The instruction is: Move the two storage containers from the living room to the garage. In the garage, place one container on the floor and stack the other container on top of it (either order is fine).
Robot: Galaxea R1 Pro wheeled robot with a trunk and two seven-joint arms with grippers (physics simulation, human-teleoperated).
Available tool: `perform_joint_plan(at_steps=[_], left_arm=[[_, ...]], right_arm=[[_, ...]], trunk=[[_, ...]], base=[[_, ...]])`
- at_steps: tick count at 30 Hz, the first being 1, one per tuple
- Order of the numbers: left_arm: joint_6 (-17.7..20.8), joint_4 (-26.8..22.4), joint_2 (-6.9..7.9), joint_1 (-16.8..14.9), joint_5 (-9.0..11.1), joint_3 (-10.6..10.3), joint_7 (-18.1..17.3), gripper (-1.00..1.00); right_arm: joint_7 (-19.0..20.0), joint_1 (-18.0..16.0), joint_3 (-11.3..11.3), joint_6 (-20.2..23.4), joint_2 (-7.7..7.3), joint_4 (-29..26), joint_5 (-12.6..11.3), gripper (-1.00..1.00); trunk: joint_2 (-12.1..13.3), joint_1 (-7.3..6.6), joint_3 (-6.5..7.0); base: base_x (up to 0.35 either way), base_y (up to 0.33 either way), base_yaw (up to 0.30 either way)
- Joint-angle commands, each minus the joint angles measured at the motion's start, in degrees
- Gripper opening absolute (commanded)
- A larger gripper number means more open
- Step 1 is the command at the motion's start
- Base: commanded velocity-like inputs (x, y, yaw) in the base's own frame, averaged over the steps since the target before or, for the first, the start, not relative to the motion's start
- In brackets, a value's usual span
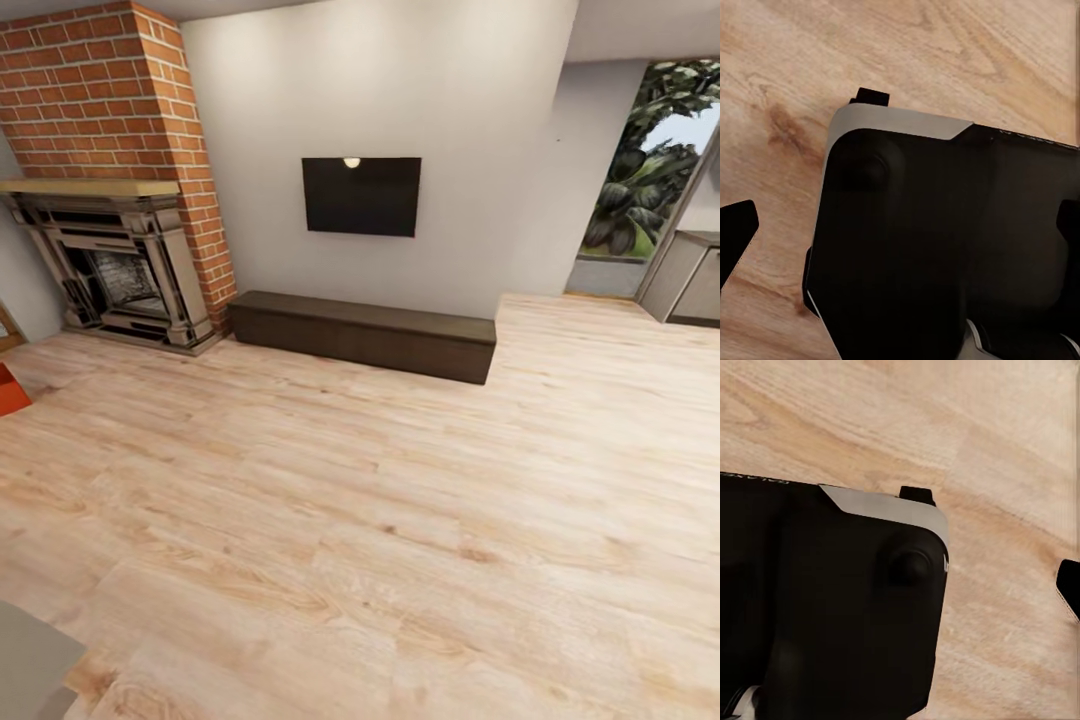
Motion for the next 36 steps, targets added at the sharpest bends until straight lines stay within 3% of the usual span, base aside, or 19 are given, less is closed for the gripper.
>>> perform_joint_plan(at_steps=[1, 26, 36], left_arm=[[-0.22, 0.07, 0.01, -0.04, 0.42, -0.15, -0.05, 1.0], [-0.19, 0.07, -0.05, -0.04, 0.42, -0.16, -0.05, 1.0], [-0.24, 0.07, -0.05, -0.04, 0.4, -0.18, -0.05, 1.0]], right_arm=[[-0.07, -0.06, 0.48, -0.3, 0.05, 0.17, -0.49, 1.0], [-0.07, -0.06, 0.48, -0.3, 0.05, 0.17, -0.49, 1.0], [-0.07, -0.06, 0.48, -0.3, 0.05, 0.17, -0.49, 1.0]], trunk=[[-0.05, 0.04, -0.06], [-0.05, 0.04, -0.06], [-0.05, 0.04, -0.06]], base=[[0.322, 0.0, 0.0], [0.322, 0.0, 0.003], [0.322, 0.0, 0.188]])
